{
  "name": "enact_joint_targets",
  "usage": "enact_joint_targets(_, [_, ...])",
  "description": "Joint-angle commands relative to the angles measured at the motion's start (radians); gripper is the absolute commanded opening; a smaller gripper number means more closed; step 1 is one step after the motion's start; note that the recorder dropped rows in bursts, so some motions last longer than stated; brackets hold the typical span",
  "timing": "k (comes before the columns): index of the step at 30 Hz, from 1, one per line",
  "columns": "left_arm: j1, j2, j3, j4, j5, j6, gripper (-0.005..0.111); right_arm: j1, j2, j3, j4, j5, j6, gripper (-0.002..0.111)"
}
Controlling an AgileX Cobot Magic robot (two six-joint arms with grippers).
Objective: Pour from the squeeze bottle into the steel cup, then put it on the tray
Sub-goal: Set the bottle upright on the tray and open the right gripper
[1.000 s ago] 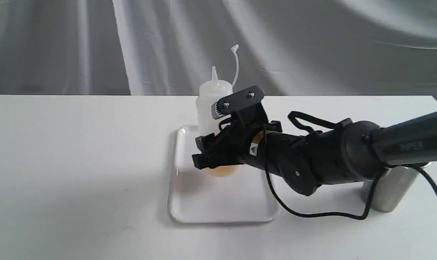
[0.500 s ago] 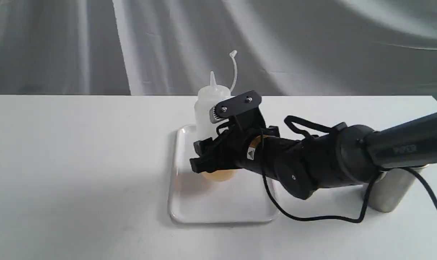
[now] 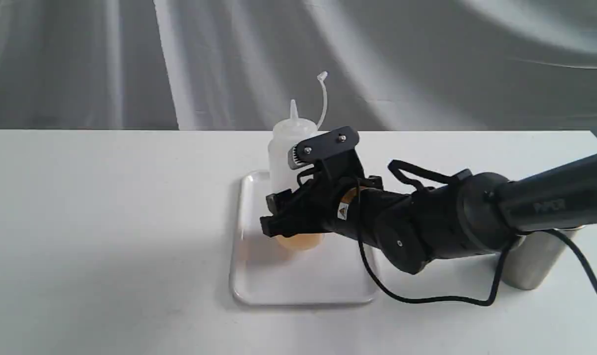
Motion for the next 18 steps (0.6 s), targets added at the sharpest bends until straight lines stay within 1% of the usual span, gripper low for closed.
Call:
enact_joint_targets(1, [-0.006, -0.003, 0.004, -0.001, -0.007, -0.001, 0.000, 0.004, -0.005, -0.009, 0.010, -0.013, -0.001, 0.022])
enact_joint_targets(18, [-0.006, -0.003, 0.004, -0.001, -0.007, -0.005, 0.000, 0.004, 0.003, -0.009, 0.010, 0.047, -0.001, 0.022])
